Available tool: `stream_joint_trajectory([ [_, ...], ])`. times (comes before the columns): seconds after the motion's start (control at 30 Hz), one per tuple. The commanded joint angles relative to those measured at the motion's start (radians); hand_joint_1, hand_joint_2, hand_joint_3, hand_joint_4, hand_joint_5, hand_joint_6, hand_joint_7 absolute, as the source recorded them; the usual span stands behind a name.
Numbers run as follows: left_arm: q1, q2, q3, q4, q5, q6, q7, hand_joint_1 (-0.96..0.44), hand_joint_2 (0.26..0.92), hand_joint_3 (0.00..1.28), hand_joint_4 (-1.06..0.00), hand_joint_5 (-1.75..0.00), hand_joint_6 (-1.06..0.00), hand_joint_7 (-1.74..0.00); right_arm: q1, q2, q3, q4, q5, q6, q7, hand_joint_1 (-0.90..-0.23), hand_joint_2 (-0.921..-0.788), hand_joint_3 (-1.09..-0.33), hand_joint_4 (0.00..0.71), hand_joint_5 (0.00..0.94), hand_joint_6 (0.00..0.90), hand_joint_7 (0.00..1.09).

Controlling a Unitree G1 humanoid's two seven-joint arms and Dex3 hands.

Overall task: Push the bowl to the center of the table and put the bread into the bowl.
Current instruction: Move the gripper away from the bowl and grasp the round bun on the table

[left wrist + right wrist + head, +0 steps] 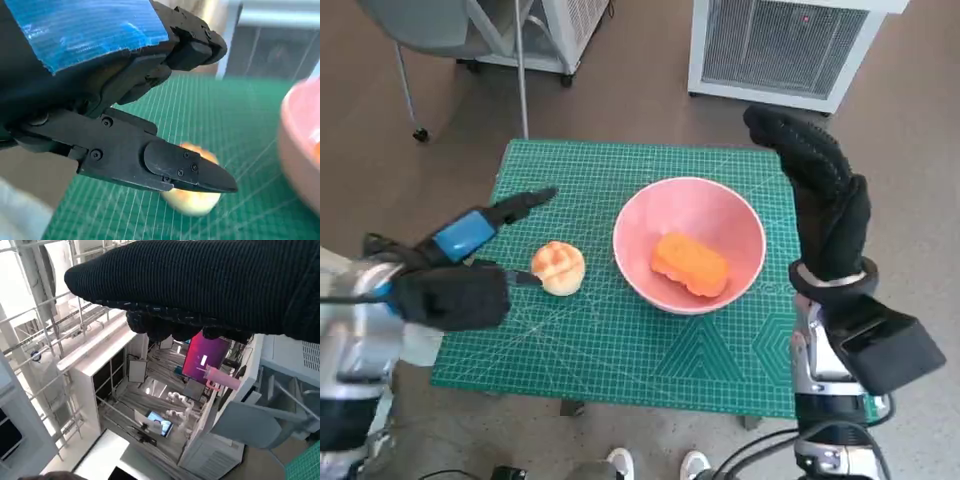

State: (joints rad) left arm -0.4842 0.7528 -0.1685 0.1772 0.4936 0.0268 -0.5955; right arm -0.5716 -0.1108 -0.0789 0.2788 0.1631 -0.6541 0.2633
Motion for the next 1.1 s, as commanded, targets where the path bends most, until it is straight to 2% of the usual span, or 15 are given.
stream_joint_trajectory([
  [0.03,-0.058,-0.043,-0.062,0.111,0.034,-0.014,0.020,-0.33,0.764,0.00,-0.06,0.00,-0.21,-0.01,0.013,-0.005,-0.003,0.003,0.012,0.014,0.008,-0.661,-0.921,-0.828,0.263,0.000,-0.001,0.59],
  [0.4,-0.179,-0.133,-0.187,0.427,0.122,-0.046,0.092,-0.25,0.761,0.00,-0.08,-0.01,-0.22,-0.01,0.016,-0.011,-0.005,-0.010,0.009,0.017,0.007,-0.660,-0.921,-0.829,0.263,0.000,-0.001,0.59],
  [0.53,-0.215,-0.166,-0.226,0.541,0.150,-0.056,0.130,-0.17,0.758,0.00,-0.14,-0.02,-0.29,-0.04,0.016,-0.014,-0.009,-0.010,0.015,0.016,0.010,-0.661,-0.921,-0.829,0.263,0.000,-0.001,0.59],
  [0.6,-0.224,-0.176,-0.240,0.577,0.160,-0.061,0.144,-0.10,0.765,0.00,-0.20,-0.03,-0.36,-0.05,0.017,-0.014,-0.010,-0.011,0.015,0.015,0.010,-0.662,-0.921,-0.829,0.263,0.000,-0.001,0.59],
  [0.67,-0.229,-0.183,-0.253,0.606,0.166,-0.071,0.157,-0.03,0.783,0.01,-0.31,-0.03,-0.45,-0.06,0.018,-0.013,-0.009,-0.013,0.014,0.015,0.010,-0.663,-0.921,-0.829,0.263,0.000,-0.001,0.60],
  [0.7,-0.231,-0.186,-0.260,0.620,0.167,-0.076,0.164,0.00,0.808,0.02,-0.44,-0.16,-0.52,-0.06,0.019,-0.013,-0.009,-0.013,0.014,0.014,0.009,-0.663,-0.921,-0.829,0.263,0.000,-0.001,0.60],
  [0.77,-0.230,-0.187,-0.272,0.635,0.172,-0.091,0.177,0.03,0.843,0.02,-0.57,-0.30,-0.63,-0.07,0.020,-0.012,-0.009,-0.014,0.013,0.013,0.009,-0.663,-0.921,-0.829,0.264,0.001,-0.001,0.60],
  [0.8,-0.228,-0.184,-0.278,0.642,0.175,-0.105,0.184,0.04,0.850,0.03,-0.60,-0.33,-0.66,-0.08,0.020,-0.013,-0.010,-0.014,0.014,0.012,0.009,-0.662,-0.921,-0.829,0.265,0.001,-0.001,0.60],
  [0.83,-0.227,-0.182,-0.282,0.648,0.176,-0.115,0.190,0.02,0.876,0.06,-0.63,-0.66,-0.60,-0.49,0.020,-0.013,-0.011,-0.013,0.015,0.011,0.010,-0.661,-0.921,-0.829,0.266,0.002,-0.001,0.60],
  [0.87,-0.226,-0.178,-0.287,0.659,0.179,-0.132,0.198,0.02,0.892,0.10,-0.63,-0.88,-0.56,-0.76,0.020,-0.013,-0.011,-0.012,0.015,0.010,0.010,-0.660,-0.921,-0.829,0.267,0.002,-0.001,0.60],
  [0.97,-0.229,-0.167,-0.302,0.683,0.190,-0.166,0.215,0.01,0.906,0.10,-0.66,-1.14,-0.60,-0.99,0.019,-0.013,-0.012,-0.012,0.015,0.010,0.010,-0.656,-0.921,-0.829,0.268,0.003,-0.001,0.60],
  [1.1,-0.238,-0.143,-0.314,0.690,0.198,-0.195,0.224,0.00,0.902,0.09,-0.67,-1.12,-0.66,-1.14,0.020,-0.010,-0.012,-0.014,0.013,0.010,0.009,-0.656,-0.921,-0.829,0.268,0.003,-0.001,0.60],
])
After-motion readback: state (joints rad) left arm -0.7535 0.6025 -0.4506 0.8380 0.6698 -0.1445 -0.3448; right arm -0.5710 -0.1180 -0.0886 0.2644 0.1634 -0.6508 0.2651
